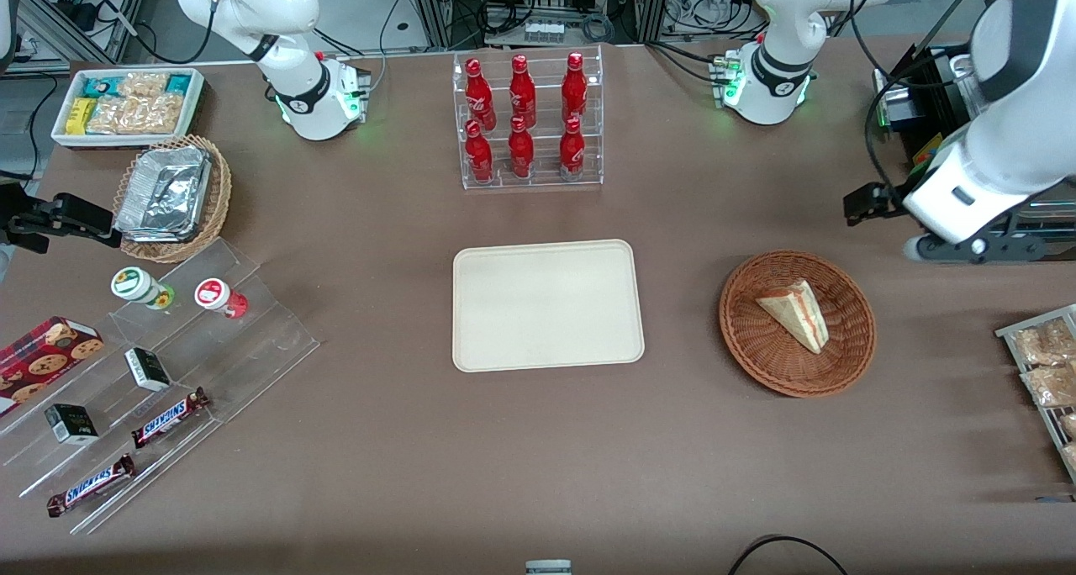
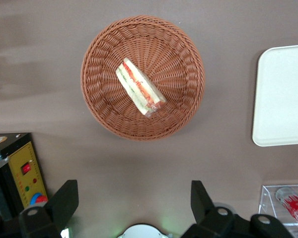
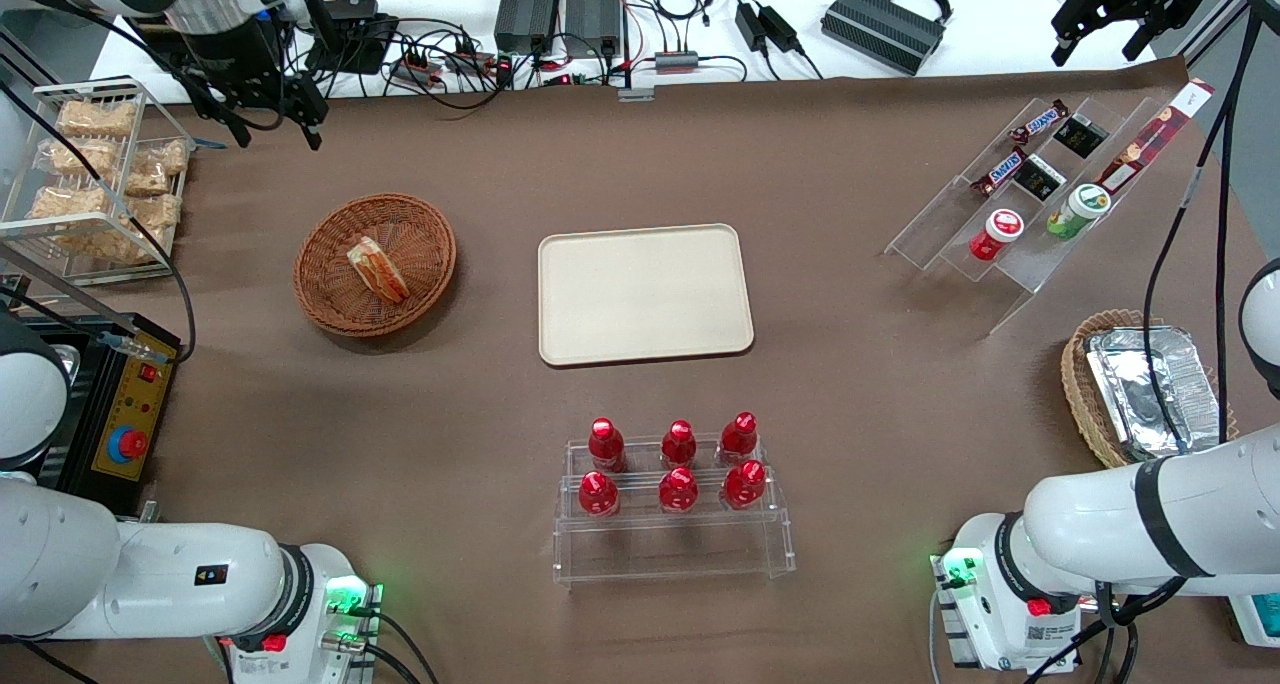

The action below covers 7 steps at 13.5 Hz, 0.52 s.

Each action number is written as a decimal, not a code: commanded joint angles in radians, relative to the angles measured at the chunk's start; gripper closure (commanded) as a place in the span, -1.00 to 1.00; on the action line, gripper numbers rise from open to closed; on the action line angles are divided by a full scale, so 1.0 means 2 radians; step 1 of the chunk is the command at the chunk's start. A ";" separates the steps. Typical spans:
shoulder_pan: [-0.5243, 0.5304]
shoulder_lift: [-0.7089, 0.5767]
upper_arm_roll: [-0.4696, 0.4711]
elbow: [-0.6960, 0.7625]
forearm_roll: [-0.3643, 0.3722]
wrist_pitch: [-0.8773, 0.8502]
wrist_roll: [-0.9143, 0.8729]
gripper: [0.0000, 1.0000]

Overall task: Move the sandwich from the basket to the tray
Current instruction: 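Move the left gripper over the wrapped sandwich in the wicker basket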

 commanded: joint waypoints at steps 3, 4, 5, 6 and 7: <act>0.000 0.014 0.005 -0.089 0.009 0.117 0.003 -1.00; 0.000 0.030 0.006 -0.094 0.009 0.136 0.003 -1.00; 0.000 0.046 0.006 -0.100 0.014 0.151 0.003 -1.00; 0.001 0.061 0.007 -0.106 0.016 0.171 0.003 -1.00; 0.001 0.068 0.008 -0.113 0.016 0.187 0.003 -1.00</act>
